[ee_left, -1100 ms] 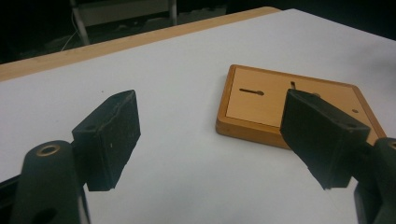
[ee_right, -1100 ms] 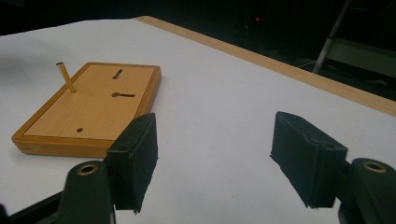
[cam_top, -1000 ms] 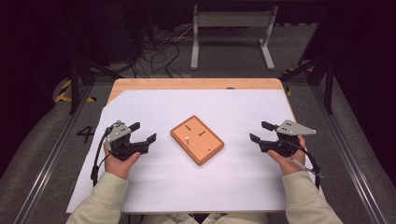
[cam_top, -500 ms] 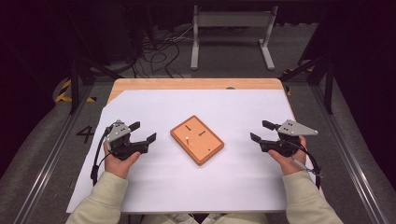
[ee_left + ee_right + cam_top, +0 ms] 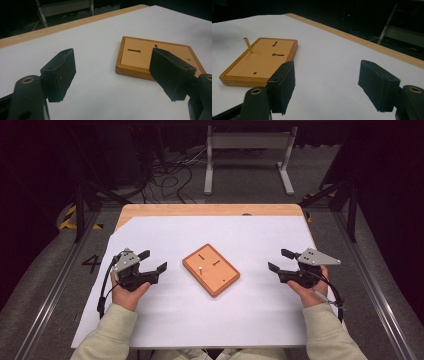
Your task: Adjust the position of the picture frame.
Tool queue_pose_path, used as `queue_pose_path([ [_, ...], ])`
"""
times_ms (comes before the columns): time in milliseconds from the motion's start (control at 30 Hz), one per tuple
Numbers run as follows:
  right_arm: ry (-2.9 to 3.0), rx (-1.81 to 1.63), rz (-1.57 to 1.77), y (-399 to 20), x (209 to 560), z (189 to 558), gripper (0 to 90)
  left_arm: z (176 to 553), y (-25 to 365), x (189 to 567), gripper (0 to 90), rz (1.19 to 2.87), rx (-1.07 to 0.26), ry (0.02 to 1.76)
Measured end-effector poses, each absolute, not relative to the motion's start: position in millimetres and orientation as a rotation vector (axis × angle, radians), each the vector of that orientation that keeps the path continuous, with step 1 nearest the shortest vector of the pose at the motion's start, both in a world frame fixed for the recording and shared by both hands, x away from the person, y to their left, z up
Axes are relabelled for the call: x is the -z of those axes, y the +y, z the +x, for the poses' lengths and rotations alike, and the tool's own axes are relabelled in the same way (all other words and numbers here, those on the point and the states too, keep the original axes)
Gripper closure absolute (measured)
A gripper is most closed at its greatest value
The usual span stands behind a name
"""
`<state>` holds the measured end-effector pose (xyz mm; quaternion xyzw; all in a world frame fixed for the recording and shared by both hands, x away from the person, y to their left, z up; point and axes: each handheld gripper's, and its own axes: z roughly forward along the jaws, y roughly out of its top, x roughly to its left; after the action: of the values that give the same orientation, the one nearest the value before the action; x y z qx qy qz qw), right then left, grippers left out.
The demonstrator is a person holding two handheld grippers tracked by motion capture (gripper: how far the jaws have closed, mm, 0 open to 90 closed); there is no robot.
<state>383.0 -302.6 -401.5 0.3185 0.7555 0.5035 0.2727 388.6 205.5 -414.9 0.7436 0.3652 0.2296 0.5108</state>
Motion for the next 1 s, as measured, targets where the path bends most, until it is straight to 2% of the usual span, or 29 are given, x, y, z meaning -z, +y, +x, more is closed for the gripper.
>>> queue_pose_path([
  [433,2.037,-1.355,0.856,-302.0,401.7,383.6,29.8,389.7,206.8,412.5,22.7,1.766,-0.542,0.892],
  [533,2.037,-1.357,0.867,-303.1,402.4,384.4,29.5,395.3,208.2,409.2,24.4,1.733,-0.530,0.920],
  [1000,2.041,-1.343,0.894,-307.9,404.4,381.2,29.1,421.0,203.6,388.5,30.9,1.776,-0.579,0.957],
])
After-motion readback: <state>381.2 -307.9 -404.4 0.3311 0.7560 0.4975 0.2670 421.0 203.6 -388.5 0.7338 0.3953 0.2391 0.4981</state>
